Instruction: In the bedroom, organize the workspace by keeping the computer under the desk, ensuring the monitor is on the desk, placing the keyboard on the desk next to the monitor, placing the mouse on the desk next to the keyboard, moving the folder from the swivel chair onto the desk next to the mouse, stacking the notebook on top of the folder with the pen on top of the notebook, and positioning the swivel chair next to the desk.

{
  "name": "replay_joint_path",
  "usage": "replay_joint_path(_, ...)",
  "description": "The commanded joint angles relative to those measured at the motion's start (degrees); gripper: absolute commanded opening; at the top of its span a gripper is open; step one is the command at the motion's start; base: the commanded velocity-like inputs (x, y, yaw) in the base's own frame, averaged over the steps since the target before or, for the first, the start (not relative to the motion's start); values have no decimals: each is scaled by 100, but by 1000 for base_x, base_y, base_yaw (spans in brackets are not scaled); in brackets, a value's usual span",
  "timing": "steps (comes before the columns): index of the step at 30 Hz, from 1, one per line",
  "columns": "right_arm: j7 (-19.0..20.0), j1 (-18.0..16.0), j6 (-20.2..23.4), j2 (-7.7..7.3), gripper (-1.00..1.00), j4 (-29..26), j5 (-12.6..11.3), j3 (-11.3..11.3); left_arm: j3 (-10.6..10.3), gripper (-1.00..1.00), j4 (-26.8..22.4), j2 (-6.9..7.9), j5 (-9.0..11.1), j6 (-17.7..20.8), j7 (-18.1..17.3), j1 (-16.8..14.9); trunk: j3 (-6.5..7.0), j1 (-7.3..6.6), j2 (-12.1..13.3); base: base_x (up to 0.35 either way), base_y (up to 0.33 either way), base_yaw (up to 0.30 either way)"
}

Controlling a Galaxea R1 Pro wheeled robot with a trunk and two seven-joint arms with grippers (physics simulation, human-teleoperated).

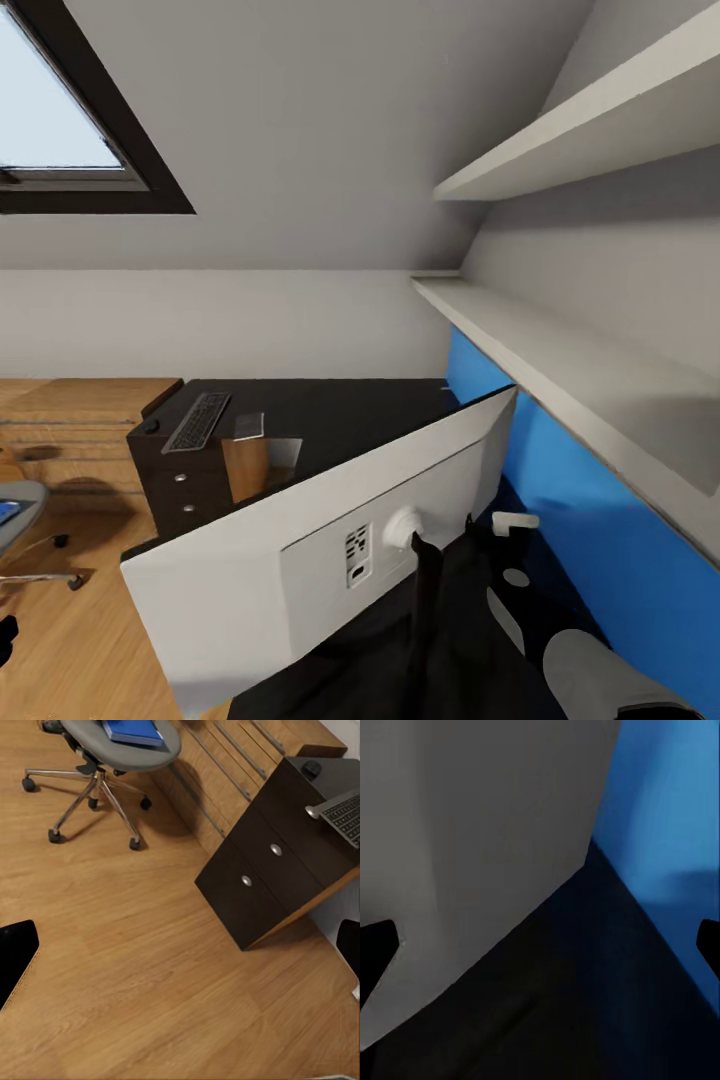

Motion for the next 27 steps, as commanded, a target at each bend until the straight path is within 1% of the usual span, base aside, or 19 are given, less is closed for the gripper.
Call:
replay_joint_path(1, -35, -5, -7, -5, 100, 2, -14, 57, -6, 100, -8, -4, 58, 28, 34, -8, -13, 2, -8, 0, 0, 248)
replay_joint_path(4, -35, -5, -7, -5, 100, 2, -14, 56, -38, 100, -9, -4, 58, 27, 34, -8, -22, 2, -8, 0, 0, 250)
replay_joint_path(7, -33, -5, -7, -5, 100, 2, -14, 55, -113, 100, -7, -4, 58, 33, 28, -8, -30, 2, -8, 0, 0, 238)
replay_joint_path(13, -25, -5, -7, -13, 100, 2, -14, 47, -181, 100, -6, -9, 53, 43, 25, -8, -34, 2, -8, 0, 0, 57)
replay_joint_path(16, -25, -5, -7, -14, 100, -1, -14, 46, -445, 100, -6, -6, 47, 39, 25, -8, -34, 2, -8, 0, 0, 8)
replay_joint_path(18, -24, -5, -7, -14, 100, -4, -14, 46, -550, 100, -6, -5, 44, 36, 25, -8, -35, 2, -8, 0, 0, 3)
replay_joint_path(27, -26, -5, -7, -20, 100, -7, -9, 41, -748, 100, 1, -10, 38, 74, 25, -8, -36, 2, -8, 0, 0, 21)
